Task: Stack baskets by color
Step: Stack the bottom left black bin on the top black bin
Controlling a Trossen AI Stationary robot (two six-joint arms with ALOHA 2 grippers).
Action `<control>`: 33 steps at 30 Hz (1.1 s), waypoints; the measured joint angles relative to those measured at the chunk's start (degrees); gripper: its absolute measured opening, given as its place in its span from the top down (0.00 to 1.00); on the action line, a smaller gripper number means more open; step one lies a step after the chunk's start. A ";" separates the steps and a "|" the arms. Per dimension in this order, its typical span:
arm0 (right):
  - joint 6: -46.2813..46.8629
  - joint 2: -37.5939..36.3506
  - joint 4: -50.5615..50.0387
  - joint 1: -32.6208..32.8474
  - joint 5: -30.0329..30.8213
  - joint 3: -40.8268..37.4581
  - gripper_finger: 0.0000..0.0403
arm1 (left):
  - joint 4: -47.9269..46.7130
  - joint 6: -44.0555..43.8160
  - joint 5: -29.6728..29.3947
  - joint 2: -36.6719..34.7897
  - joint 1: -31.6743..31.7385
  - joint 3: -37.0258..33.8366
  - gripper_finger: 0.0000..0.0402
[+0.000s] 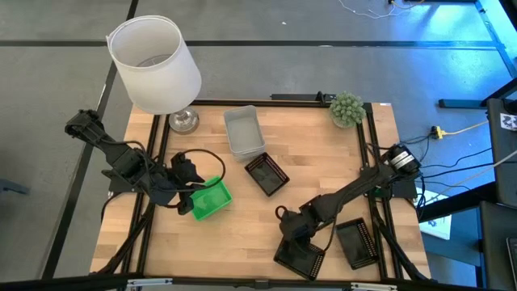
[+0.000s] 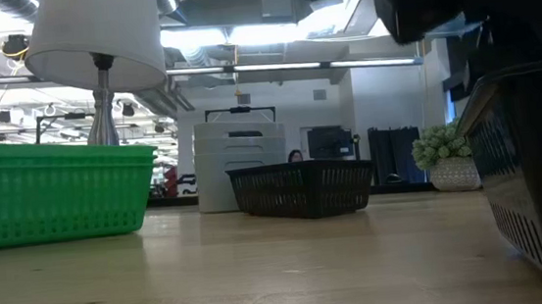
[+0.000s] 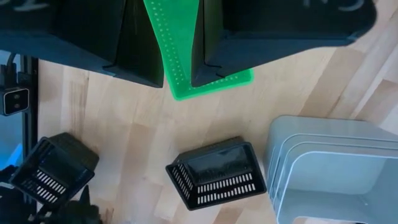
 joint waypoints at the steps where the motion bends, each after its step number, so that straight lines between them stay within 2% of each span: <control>1: -0.18 0.53 0.16 0.00 0.00 0.00 0.75 | 0.00 0.00 0.02 0.00 0.00 0.00 0.82; 8: -2.96 4.56 0.23 -0.12 2.41 0.00 0.76 | 0.00 0.02 0.28 0.00 0.00 0.00 0.82; 10: -3.02 5.03 0.34 -0.64 2.33 0.00 0.80 | 0.00 0.00 0.28 0.00 0.00 0.00 0.82; 14: -3.17 4.78 0.99 -2.45 2.37 0.00 0.97 | 0.00 0.01 0.27 0.00 0.00 0.00 0.82; 18: -3.32 3.29 0.45 -4.73 2.34 1.34 0.99 | -0.01 0.00 0.26 0.00 0.00 0.00 0.82; 22: -5.73 2.12 -2.21 -8.04 2.51 6.45 0.99 | 0.01 0.00 0.26 0.00 0.00 0.00 0.82; 27: -11.49 1.82 -8.03 -13.31 9.30 16.11 1.00 | 0.02 0.00 0.26 0.02 0.00 0.00 0.82; 33: -21.37 1.75 -12.52 -20.51 23.90 24.61 1.00 | 0.04 -0.04 0.26 0.02 0.00 0.00 0.82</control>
